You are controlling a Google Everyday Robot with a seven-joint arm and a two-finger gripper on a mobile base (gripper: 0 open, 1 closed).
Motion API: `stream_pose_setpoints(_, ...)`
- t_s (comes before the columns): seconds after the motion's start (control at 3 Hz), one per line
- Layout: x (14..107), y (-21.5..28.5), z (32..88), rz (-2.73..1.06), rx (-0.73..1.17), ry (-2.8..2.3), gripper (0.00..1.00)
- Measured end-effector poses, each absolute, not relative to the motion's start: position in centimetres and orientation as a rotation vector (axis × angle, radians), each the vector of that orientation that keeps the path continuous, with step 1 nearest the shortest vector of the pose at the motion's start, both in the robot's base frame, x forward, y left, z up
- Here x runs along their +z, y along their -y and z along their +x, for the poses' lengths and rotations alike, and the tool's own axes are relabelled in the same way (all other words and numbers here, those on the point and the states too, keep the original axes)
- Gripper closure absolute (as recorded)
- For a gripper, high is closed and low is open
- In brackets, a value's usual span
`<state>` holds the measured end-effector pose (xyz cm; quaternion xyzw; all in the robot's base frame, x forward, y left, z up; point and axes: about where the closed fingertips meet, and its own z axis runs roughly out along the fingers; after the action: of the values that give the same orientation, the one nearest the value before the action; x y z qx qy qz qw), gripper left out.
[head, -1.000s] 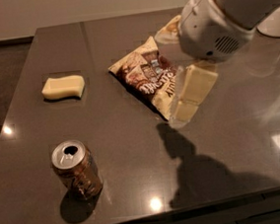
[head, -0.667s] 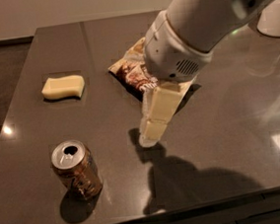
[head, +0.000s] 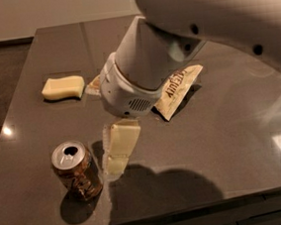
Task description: Knock orange can over
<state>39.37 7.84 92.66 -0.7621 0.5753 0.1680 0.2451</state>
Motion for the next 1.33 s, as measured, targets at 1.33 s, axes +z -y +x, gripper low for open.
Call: stream_pose_setpoints(1.33, 90.5, -12.3, 34.9, -2.198, 0.645, -1.391, 0.17)
